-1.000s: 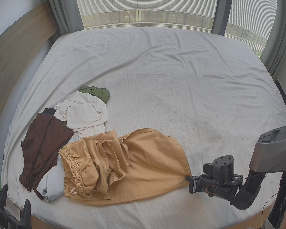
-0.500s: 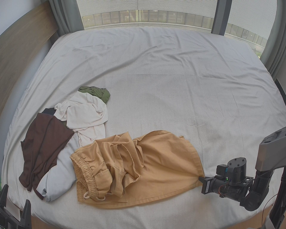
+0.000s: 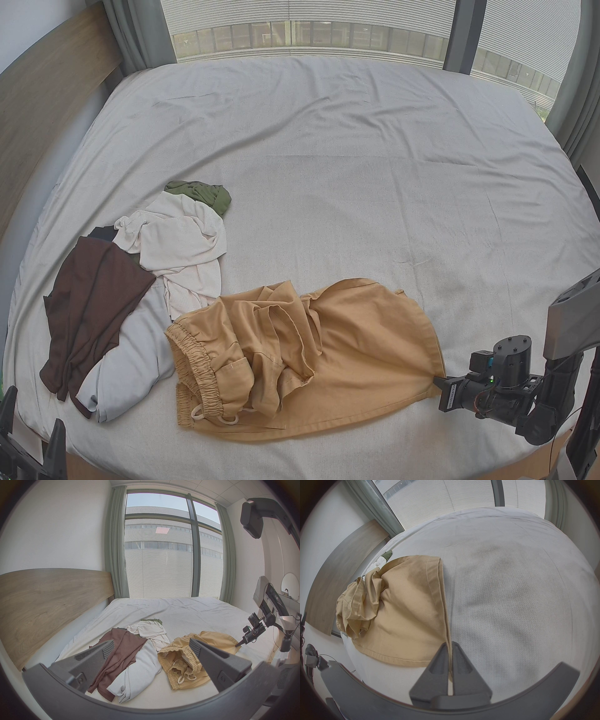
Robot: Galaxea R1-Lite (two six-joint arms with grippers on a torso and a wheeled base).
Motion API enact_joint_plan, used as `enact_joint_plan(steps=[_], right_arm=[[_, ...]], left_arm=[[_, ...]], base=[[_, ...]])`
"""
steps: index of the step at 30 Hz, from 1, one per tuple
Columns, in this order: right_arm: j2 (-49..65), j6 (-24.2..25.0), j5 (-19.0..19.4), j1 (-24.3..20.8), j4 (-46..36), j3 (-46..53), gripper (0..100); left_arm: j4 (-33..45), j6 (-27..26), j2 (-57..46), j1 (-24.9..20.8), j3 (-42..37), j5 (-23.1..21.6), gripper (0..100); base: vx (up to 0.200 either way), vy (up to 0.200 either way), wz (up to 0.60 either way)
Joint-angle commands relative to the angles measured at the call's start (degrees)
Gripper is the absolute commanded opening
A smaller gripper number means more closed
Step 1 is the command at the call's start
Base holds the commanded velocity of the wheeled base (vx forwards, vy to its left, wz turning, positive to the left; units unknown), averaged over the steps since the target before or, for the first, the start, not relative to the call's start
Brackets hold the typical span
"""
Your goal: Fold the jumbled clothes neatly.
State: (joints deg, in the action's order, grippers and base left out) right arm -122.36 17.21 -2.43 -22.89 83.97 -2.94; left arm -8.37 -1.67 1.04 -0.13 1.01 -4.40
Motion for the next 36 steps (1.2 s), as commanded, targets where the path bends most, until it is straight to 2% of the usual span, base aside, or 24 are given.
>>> enact_joint_plan(steps=[1,15,22,26,27,32,36], right_arm=[[-0.43,0.01,0.05,0.57,0.49,1.36,0],[-1.22,-0.34,-0.04,2.85,1.72,2.94,0],[-1.83,-0.87,0.05,2.59,1.90,2.85,0],[-1.57,-0.60,0.84,2.06,2.87,2.76,0],[-1.57,-0.43,1.20,1.80,3.92,2.85,100],[1.33,-0.34,1.11,-0.05,4.54,2.32,100],[8.54,-0.07,-1.18,-4.53,4.45,1.44,100]], left_arm=[[0.03,0.00,-0.86,-0.04,-1.01,0.01,100],[0.29,0.00,-0.86,0.05,-1.01,0.01,100],[0.46,0.00,-0.95,-0.04,-1.01,-0.17,100],[0.55,0.26,-0.95,-0.04,-1.01,-3.60,100],[0.55,0.26,-0.95,-0.04,-1.01,-3.95,100],[0.38,0.62,-0.42,-0.22,-0.22,-4.74,100],[0.73,1.58,2.30,-1.10,2.86,-8.96,100]], base=[[0.000,0.000,0.00],[0.000,0.000,0.00],[0.000,0.000,0.00],[0.000,0.000,0.00],[0.000,0.000,0.00],[0.000,0.000,0.00],[0.000,0.000,0.00]])
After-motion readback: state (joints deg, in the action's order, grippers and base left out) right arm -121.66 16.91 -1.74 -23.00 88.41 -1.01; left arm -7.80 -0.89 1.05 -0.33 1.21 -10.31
